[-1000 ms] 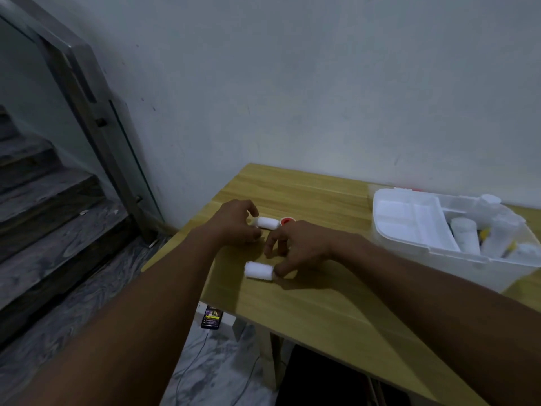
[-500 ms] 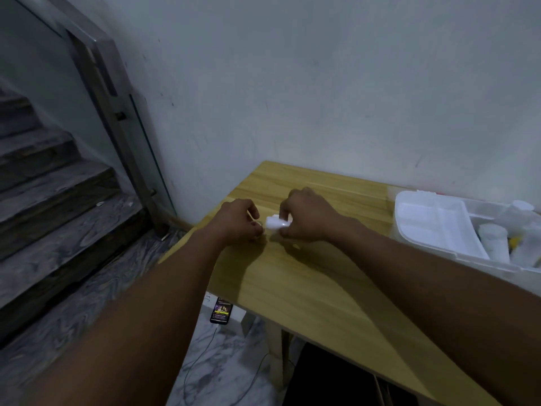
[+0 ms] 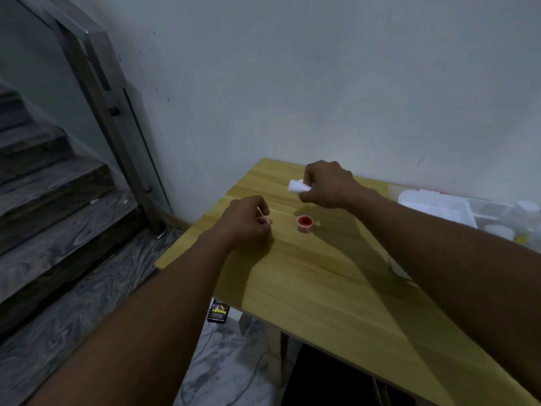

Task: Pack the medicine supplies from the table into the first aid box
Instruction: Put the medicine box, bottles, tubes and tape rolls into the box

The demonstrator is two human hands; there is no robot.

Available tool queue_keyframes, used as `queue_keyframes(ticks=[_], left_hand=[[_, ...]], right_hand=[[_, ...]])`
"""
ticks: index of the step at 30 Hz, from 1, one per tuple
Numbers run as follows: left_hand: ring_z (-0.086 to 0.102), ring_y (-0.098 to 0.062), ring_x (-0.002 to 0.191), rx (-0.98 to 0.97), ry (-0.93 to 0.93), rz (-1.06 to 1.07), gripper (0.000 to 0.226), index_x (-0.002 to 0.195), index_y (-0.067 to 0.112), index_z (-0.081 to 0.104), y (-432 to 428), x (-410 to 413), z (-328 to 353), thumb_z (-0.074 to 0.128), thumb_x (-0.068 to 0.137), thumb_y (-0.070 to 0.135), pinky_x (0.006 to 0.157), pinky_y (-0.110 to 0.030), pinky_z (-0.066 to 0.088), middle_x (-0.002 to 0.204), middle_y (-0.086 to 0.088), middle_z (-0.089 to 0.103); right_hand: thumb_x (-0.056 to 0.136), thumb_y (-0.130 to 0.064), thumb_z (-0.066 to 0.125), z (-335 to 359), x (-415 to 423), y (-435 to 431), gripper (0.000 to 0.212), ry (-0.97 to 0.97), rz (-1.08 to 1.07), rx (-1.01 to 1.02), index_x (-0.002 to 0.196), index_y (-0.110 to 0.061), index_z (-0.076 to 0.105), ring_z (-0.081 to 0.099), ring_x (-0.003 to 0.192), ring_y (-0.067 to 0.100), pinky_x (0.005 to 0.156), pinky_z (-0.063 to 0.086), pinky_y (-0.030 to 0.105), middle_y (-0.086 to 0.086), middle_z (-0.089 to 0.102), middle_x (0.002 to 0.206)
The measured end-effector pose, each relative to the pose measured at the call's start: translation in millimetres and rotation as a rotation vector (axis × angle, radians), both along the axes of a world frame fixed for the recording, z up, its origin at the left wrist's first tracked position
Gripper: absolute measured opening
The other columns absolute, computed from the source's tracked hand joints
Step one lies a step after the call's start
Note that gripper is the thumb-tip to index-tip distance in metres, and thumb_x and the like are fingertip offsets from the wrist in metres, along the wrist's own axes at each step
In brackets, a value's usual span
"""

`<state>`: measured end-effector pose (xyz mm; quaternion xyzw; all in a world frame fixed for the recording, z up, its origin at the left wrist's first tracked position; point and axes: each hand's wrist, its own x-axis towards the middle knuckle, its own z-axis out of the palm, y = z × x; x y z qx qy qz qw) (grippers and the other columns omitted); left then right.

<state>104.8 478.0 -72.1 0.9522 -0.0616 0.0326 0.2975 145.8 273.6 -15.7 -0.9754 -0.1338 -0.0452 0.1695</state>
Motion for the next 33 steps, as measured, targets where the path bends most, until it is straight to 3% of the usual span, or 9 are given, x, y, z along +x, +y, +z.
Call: queue_keyframes(ticks=[3,6,11,19,24,26,29,33], left_hand=[[0.063,-0.013,0.086,0.032,-0.019,-0.091,0.028,0.109,0.024,0.064,-24,2,1,0.071,0.081,0.022,0.077,-0.031,0.053,0.103,0.003,0.064],[0.052,-0.011,0.090,0.137,-0.081,-0.189,0.040,0.123,0.026,0.060,-48,2,4,0.070,0.084,0.025,0.078,-0.025,0.042,0.120,0.000,0.051],[0.054,-0.012,0.098,0.219,-0.084,-0.273,0.032,0.119,0.025,0.067,-68,0,8,0.070,0.087,0.028,0.086,-0.029,0.049,0.130,-0.001,0.049],[0.061,-0.023,0.098,0.338,-0.012,-0.292,0.031,0.120,0.025,0.072,-85,6,9,0.064,0.090,0.027,0.075,-0.027,0.043,0.118,-0.008,0.061],[0.065,-0.026,0.103,0.252,-0.008,-0.254,0.027,0.111,0.016,0.074,-98,9,9,0.069,0.088,0.028,0.075,-0.025,0.041,0.114,-0.012,0.070],[0.065,-0.025,0.101,0.200,-0.023,-0.253,0.027,0.111,0.013,0.075,-103,8,13,0.070,0.088,0.026,0.074,-0.024,0.040,0.112,-0.012,0.072],[0.059,-0.015,0.084,0.140,-0.047,-0.260,0.026,0.113,0.016,0.074,-113,5,24,0.069,0.090,0.026,0.068,-0.023,0.037,0.107,-0.011,0.070],[0.059,-0.005,0.068,0.015,-0.070,-0.287,0.022,0.105,0.022,0.076,-132,3,50,0.070,0.090,0.036,0.054,-0.015,0.038,0.086,-0.004,0.071]], right_hand=[[0.073,-0.029,0.077,0,1,-32,0.027,0.063,-0.082,-0.019,0.091,-0.015,0.063,0.061,0.090,0.027,0.067,0.046,0.033,0.011,0.067,0.102],[0.074,-0.027,0.080,-4,-5,-49,0.031,0.120,-0.116,-0.051,0.096,-0.010,0.067,0.062,0.090,0.026,0.070,0.050,0.035,0.011,0.068,0.100],[0.074,-0.029,0.082,4,-17,-65,0.030,0.120,-0.101,-0.015,0.094,-0.011,0.068,0.061,0.093,0.025,0.070,0.047,0.033,0.009,0.067,0.101],[0.072,-0.031,0.084,64,-47,-106,0.025,0.123,-0.008,-0.011,0.089,-0.017,0.071,0.054,0.078,0.014,0.060,0.038,0.025,-0.007,0.061,0.082],[0.069,-0.026,0.087,86,-79,-156,0.020,0.349,0.005,-0.034,0.082,-0.020,0.073,0.055,0.065,0.009,0.062,0.043,0.028,0.006,0.072,0.086],[0.068,-0.026,0.087,85,-90,-167,0.022,0.394,-0.008,-0.058,0.085,-0.021,0.074,0.059,0.071,0.010,0.067,0.045,0.031,0.008,0.075,0.095],[0.068,-0.028,0.087,75,-102,-174,0.024,0.437,-0.020,-0.109,0.088,-0.023,0.074,0.064,0.084,0.014,0.076,0.050,0.032,0.004,0.075,0.102],[0.072,-0.030,0.082,58,-111,-174,0.015,0.345,-0.037,-0.157,0.082,-0.032,0.071,0.065,0.097,0.018,0.084,0.051,0.035,-0.006,0.072,0.103]])
